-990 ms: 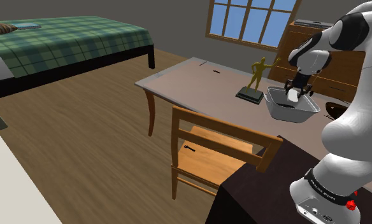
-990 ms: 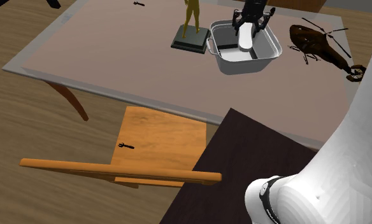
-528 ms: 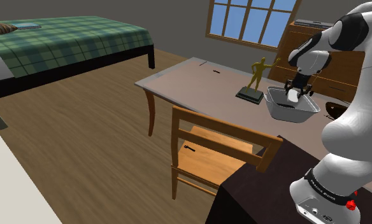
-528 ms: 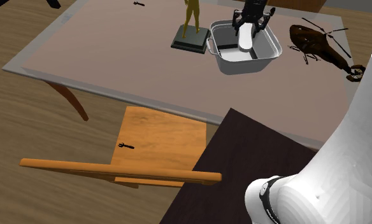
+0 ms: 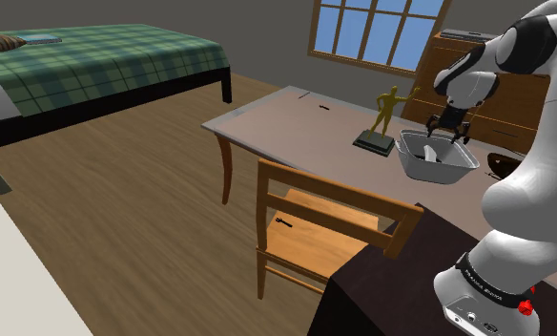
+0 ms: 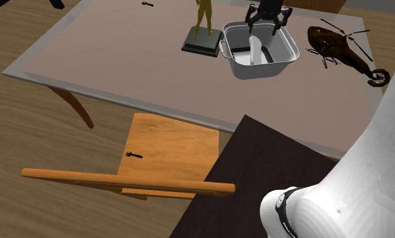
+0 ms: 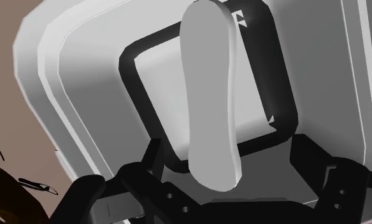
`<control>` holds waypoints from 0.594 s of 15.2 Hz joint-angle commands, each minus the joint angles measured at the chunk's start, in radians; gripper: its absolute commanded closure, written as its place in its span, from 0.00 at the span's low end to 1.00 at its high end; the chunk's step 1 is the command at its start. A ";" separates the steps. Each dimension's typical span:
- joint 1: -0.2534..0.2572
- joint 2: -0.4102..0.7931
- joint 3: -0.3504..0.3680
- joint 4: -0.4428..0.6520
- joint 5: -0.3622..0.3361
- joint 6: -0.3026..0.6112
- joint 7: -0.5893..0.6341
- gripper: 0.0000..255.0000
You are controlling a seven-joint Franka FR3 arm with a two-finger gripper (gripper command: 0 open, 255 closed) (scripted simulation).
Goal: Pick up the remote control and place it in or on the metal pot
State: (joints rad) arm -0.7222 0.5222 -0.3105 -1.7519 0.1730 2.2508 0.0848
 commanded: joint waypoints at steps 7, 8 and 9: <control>0.007 -0.044 -0.010 0.021 -0.017 -0.064 0.010 0.00; 0.007 -0.044 -0.010 0.021 -0.017 -0.064 0.010 0.00; 0.007 -0.044 -0.010 0.021 -0.017 -0.064 0.010 0.00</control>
State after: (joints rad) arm -0.7153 0.4783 -0.3208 -1.7305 0.1559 2.1869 0.0951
